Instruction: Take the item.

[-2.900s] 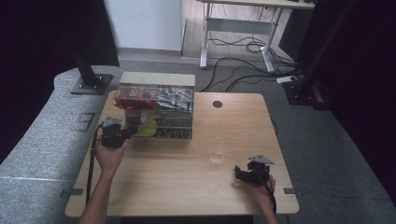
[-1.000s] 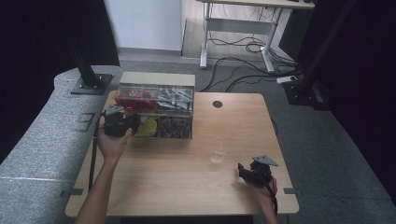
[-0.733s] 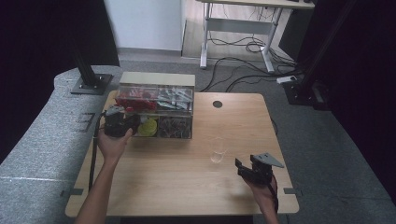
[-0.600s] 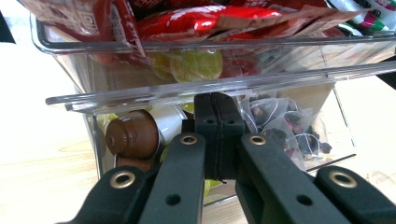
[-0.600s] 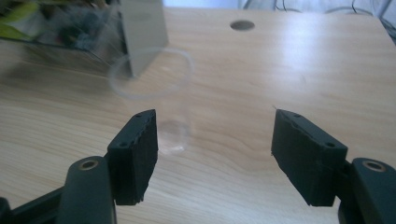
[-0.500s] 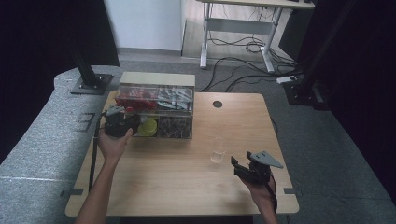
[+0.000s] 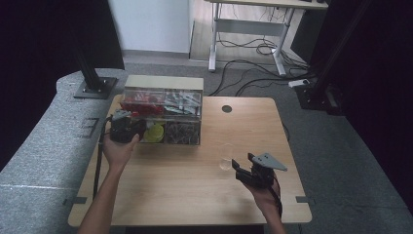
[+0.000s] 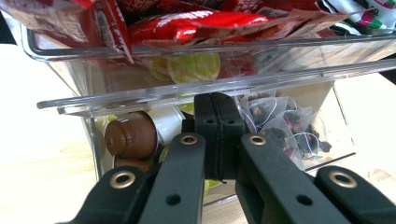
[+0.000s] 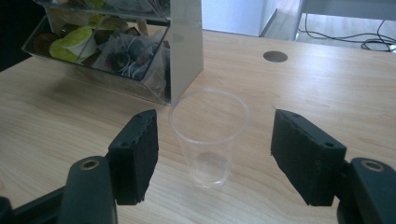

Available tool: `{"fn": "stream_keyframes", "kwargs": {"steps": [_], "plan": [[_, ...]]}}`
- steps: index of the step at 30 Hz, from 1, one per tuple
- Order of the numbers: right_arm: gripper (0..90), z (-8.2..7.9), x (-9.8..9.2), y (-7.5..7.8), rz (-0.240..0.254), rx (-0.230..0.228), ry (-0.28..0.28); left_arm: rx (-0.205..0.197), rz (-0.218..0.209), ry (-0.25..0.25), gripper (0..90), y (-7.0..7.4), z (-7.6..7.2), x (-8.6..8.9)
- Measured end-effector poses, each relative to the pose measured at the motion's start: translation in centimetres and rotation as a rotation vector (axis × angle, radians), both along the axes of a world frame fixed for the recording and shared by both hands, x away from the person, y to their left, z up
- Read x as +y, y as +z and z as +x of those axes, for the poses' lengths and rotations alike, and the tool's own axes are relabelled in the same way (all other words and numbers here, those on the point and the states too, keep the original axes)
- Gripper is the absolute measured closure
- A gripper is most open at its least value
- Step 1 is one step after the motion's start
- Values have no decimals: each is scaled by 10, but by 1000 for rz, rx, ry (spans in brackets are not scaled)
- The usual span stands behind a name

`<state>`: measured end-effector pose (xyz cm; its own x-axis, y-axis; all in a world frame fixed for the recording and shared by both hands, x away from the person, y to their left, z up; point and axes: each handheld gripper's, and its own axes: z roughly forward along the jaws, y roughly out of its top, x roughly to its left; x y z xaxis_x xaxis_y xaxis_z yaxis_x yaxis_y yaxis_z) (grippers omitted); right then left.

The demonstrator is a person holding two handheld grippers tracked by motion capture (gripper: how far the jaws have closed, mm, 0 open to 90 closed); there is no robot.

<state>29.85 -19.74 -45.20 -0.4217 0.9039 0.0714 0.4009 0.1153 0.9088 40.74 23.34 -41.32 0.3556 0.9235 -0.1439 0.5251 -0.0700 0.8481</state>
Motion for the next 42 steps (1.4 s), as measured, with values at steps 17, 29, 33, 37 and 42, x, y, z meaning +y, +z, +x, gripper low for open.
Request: {"fn": "stream_keyframes", "kwargs": {"steps": [17, 29, 33, 37, 42], "plan": [[337, 22, 41, 12, 17, -4, 84, -5, 8, 0, 900, -1, 0, 0], [365, 37, 62, 13, 21, 2, 130, 2, 4, -3, 899, -2, 2, -3], [390, 41, 71, 16, 18, -8, 142, 5, 3, -5, 899, -3, 2, -5], [399, 45, 81, 17, 16, -10, 154, 6, -5, -4, 898, -3, 2, -5], [408, 50, 94, 16, 3, -11, 165, 5, -8, -6, 897, -3, 2, -4]]}}
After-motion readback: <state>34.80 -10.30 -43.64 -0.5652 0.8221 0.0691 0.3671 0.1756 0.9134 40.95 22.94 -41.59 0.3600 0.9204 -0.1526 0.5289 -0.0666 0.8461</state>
